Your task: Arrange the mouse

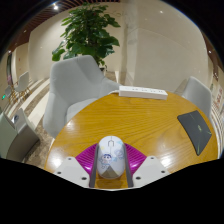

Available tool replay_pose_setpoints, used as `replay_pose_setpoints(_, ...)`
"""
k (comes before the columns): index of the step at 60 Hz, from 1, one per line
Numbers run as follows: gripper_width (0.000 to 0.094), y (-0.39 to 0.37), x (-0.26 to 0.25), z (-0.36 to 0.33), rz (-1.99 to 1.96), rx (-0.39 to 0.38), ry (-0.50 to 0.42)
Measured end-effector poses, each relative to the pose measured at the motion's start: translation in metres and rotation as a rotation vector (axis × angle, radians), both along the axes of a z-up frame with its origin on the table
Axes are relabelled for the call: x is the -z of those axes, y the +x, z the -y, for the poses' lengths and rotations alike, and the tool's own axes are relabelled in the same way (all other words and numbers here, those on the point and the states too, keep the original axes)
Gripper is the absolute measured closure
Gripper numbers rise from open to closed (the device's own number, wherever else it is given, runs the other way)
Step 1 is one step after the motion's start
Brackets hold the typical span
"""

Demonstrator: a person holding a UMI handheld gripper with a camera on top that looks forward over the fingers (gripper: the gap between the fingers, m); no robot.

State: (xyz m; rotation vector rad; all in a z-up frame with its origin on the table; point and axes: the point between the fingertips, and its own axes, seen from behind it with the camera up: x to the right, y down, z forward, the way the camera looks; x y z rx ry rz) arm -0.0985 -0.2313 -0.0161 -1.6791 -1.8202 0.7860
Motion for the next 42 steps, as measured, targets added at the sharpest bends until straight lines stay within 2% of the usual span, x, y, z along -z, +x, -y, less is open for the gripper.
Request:
replay_pose_setpoints(9, 0.0518, 0.01, -0.014, 0.005, 0.005, -0.023, -0.027)
replay_pose_setpoints(17, 0.052, 0.02, -0.081, -0.01, -0.074, -0.051, -0.033)
replay_pose_setpoints(23, 0.0522, 0.015, -0.131, -0.047, -0.126, -0.049, -0.032)
replay_pose_setpoints(32, 0.0521, -0.024, -0.174, -0.162, -0.192, 0.057, 0.012)
replay_pose_setpoints(38, 0.0522, -0.048, -0.164, -0.248, -0.189, 0.137, 0.026)
replay_pose_setpoints(42, 0.0523, -0.059, -0.137, -0.295, -0.16, 0.172, 0.045)
